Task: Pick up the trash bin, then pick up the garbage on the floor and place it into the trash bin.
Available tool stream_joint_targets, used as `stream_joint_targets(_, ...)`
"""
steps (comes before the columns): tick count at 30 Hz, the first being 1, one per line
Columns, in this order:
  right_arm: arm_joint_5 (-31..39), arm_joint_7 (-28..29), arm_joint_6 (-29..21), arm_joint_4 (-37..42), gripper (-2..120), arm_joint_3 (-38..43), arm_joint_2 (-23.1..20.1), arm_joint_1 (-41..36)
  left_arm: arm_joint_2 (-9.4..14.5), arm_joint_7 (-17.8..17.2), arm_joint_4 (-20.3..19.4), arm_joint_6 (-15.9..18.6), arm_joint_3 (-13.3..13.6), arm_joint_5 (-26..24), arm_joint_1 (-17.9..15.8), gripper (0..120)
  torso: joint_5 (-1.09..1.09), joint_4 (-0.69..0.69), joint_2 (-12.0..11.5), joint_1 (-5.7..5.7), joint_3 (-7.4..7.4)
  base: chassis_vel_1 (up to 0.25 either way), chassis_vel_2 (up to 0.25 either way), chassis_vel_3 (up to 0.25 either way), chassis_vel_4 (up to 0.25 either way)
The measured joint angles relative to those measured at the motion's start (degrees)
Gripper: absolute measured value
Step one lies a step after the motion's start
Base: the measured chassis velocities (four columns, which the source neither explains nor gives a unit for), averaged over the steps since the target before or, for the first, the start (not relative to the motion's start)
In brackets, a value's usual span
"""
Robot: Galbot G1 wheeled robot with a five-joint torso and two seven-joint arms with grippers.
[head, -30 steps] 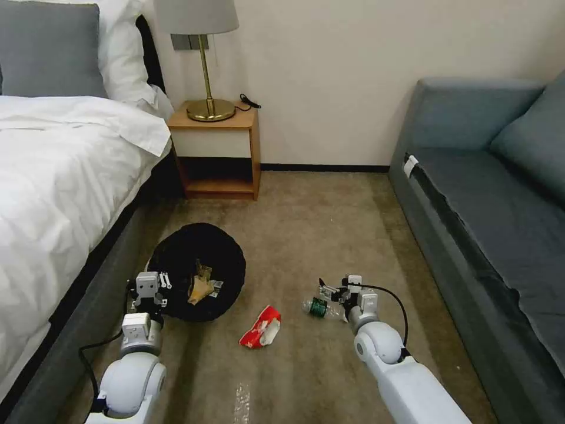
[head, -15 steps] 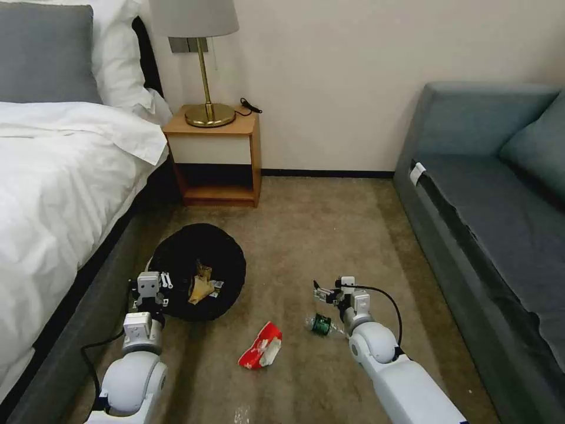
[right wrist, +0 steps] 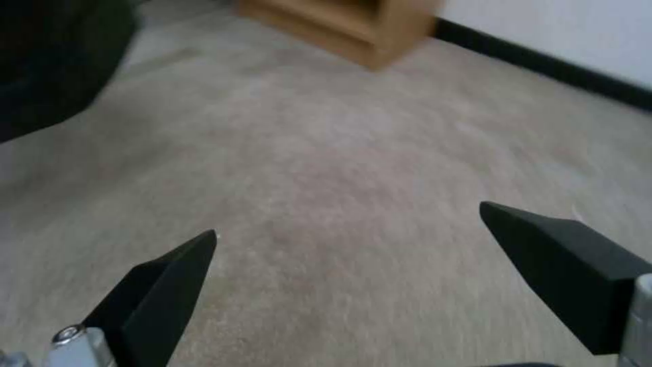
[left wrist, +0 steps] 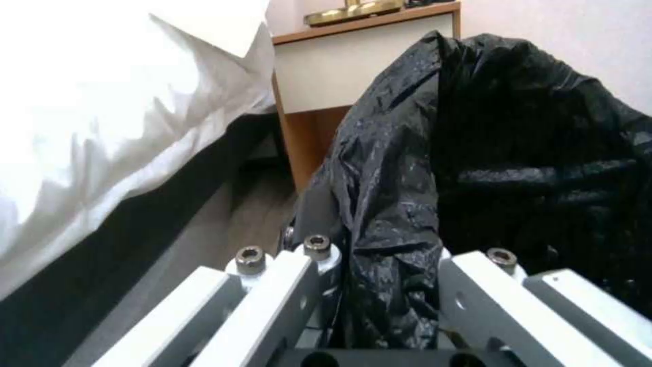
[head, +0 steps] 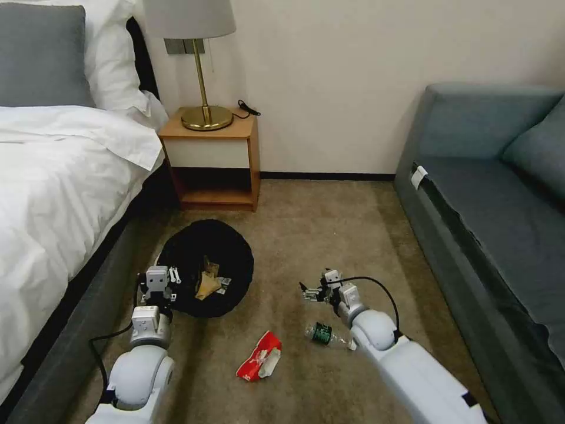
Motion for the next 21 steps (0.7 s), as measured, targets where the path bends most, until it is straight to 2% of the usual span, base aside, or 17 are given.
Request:
stream_joint_targets(4,-4.67,-4.42,1.82,-2.64,100,-5.03,-0.81,4.85,-0.54,-0.74,-0.58,1.25,-0.04,0.20,-0.38,5,0.00,-0.01,0.00,0.00,0.00,0.000,0.000,0.000,0.000)
stream_joint_targets(8,-12.50,-10.71,6.38,-8.45,100,-11.53,1.30,10.64,-0.60,-2.08,-0.73,2.81,-0.59,0.00,-1.50,5,0.00,0.01,0.00,0.00,0.01,0.000,0.000,0.000,0.000)
stream_joint_targets(13,-17.82,-14.84,10.04,-12.10,100,-14.50,3.45,12.60,-0.42,-3.07,-0.73,4.06,-1.26,-0.38,-2.13,5,0.00,0.01,0.00,0.00,0.01,0.000,0.000,0.000,0.000)
stream_joint_targets(16,-24.61,-20.12,14.75,-14.58,100,-16.43,4.20,13.46,-0.27,-4.02,-0.80,5.16,-1.61,-1.47,-2.63,5,0.00,0.01,0.00,0.00,0.01,0.000,0.000,0.000,0.000)
stream_joint_targets(17,-24.61,-20.12,14.75,-14.58,100,-16.43,4.20,13.46,-0.27,-4.02,-0.80,5.16,-1.61,-1.47,-2.63,5,0.00,0.01,0.00,0.00,0.01,0.000,0.000,0.000,0.000)
stream_joint_targets(21,-30.04,-26.16,18.68,-15.24,100,-18.11,4.20,14.20,-0.46,-4.77,-1.52,6.23,-1.55,-2.02,-2.98,5,0.00,-0.01,0.00,0.00,0.01,0.000,0.000,0.000,0.000)
